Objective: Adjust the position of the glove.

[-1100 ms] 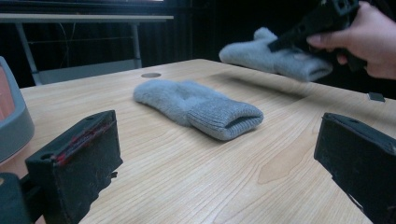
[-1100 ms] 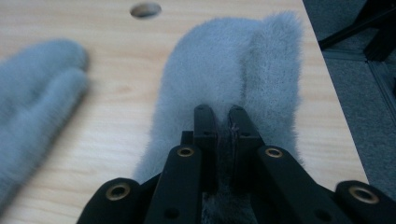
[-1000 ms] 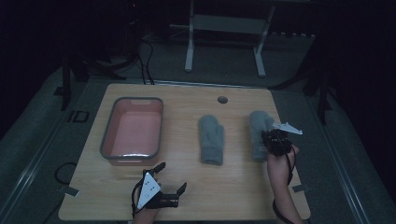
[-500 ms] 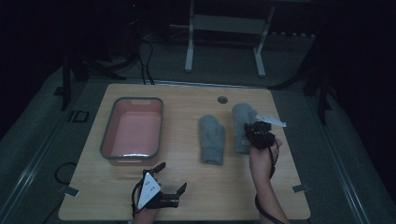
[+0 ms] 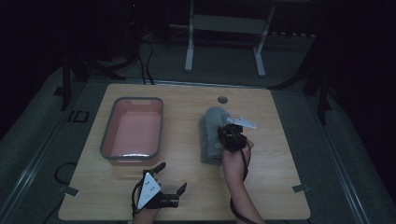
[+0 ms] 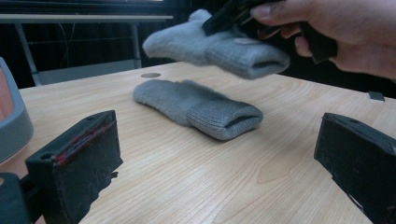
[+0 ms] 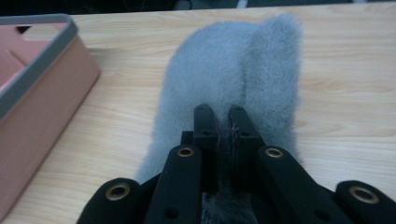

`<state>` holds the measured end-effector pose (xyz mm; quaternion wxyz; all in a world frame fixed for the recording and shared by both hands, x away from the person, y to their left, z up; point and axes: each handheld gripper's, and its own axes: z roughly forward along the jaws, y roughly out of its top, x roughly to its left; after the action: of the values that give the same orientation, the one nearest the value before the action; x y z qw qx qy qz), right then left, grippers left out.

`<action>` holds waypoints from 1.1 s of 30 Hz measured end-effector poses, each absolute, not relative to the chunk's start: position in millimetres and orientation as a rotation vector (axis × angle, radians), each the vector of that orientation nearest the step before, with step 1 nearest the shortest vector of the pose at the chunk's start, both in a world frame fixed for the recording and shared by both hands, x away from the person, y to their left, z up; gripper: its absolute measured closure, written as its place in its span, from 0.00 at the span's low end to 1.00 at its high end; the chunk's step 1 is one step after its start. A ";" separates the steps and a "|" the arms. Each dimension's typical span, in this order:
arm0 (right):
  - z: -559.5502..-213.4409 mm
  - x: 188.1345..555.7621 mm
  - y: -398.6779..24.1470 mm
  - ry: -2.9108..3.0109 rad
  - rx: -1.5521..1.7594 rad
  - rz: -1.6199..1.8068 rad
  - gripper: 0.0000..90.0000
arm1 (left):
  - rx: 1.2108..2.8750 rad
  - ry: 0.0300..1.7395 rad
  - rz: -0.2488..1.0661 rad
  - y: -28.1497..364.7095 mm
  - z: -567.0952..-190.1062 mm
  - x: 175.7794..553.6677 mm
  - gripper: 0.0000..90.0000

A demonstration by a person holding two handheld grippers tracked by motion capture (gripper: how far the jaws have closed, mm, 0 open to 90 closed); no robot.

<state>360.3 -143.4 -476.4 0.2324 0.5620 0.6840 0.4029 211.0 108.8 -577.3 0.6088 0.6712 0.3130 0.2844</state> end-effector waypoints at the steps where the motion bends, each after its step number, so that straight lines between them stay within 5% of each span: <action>1: -478.2 360.2 -141.1 1.885 1.538 1.104 0.94 | 1.550 0.723 0.657 108.8 -577.4 211.1 0.01; 27: -528.6 369.9 -124.4 1.961 1.567 0.954 0.91 | 1.552 0.731 0.652 109.3 -577.2 211.8 0.01; 33: -523.3 369.4 -127.1 1.973 1.561 0.979 0.79 | 1.552 0.738 0.649 109.3 -577.1 212.2 0.01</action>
<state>369.4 -127.1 -523.3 0.2191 0.5640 0.7132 0.3539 212.2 109.3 -577.1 0.6072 0.6714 0.3191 0.2808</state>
